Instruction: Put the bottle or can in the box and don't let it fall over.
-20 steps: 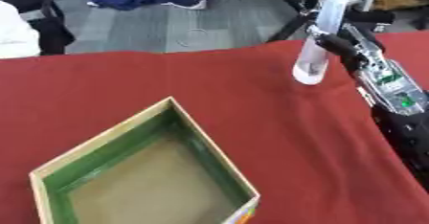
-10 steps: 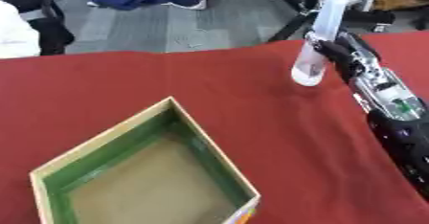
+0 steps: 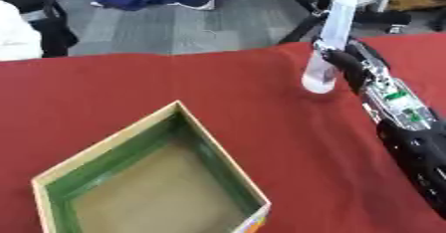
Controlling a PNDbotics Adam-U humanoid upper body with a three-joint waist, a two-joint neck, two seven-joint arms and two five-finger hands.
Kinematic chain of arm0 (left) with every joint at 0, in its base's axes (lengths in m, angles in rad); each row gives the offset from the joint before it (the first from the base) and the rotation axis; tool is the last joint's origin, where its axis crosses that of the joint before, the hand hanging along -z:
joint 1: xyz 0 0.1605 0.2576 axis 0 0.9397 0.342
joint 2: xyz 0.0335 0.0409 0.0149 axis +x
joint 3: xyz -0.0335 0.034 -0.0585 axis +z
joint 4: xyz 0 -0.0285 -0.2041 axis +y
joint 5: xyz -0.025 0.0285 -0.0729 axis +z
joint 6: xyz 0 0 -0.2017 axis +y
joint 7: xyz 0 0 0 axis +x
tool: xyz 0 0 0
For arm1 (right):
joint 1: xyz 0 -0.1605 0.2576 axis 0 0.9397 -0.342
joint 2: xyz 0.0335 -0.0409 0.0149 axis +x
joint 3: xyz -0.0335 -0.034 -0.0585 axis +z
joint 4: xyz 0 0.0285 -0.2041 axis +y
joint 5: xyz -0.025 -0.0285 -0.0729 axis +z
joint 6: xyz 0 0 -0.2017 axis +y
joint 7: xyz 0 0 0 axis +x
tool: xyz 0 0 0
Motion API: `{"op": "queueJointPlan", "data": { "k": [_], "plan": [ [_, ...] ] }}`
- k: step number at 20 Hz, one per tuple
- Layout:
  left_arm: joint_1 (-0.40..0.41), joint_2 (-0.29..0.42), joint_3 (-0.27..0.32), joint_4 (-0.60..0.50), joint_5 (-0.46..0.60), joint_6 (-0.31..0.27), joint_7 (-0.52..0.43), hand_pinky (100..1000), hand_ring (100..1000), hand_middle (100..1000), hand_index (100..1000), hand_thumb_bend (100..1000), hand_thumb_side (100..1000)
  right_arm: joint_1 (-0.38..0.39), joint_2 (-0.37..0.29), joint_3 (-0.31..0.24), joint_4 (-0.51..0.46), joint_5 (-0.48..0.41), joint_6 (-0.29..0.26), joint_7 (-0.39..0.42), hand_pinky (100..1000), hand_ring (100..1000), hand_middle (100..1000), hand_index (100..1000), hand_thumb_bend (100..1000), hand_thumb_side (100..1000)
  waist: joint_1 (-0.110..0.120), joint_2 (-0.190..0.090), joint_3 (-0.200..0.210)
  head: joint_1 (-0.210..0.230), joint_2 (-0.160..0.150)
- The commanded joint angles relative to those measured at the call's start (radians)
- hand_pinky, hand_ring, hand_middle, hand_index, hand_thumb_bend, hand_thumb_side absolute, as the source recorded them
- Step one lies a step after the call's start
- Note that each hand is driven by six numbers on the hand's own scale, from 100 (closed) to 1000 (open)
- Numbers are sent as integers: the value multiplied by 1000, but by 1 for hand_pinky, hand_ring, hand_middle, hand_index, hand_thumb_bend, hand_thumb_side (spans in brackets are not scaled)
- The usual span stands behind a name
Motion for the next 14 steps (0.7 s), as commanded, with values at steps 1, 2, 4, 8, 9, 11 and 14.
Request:
{"op": "queueJointPlan", "data": {
  "k": [1,2,4,8,9,11,14],
  "plan": [
    [-9,11,12,-21,4,-2,-3,720,936,813,746,115,863,-4,-9,3,3,-9,3,-10,976,960,564,740,100,342,0,-14,3,0,-9],
    [-9,11,11,-21,4,-2,-4,720,936,812,746,115,863,-4,-9,3,3,-10,3,-15,978,952,541,710,100,328,0,-15,3,0,-9],
    [-8,10,11,-21,4,-2,-4,719,934,811,745,115,862,-4,-8,3,3,-15,4,-28,986,920,505,661,100,300,0,-15,3,0,-10],
    [-8,10,12,-21,5,-3,-5,719,932,812,743,114,860,-4,-7,4,2,-21,8,-51,1000,903,419,526,100,279,0,-16,2,0,-9],
    [-8,10,12,-21,5,-3,-6,719,932,810,742,114,859,-4,-7,4,1,-24,6,-58,1000,895,386,484,100,288,0,-17,2,0,-8],
    [-8,10,12,-21,5,-3,-6,719,932,809,741,114,858,-4,-6,4,-1,-31,2,-73,1000,865,311,393,100,320,0,-17,2,0,-7],
    [-8,10,11,-21,5,-3,-7,719,931,806,739,114,855,-6,-5,3,-9,-48,-14,-107,1000,804,164,225,100,384,0,-19,1,0,-6]
  ]
}}
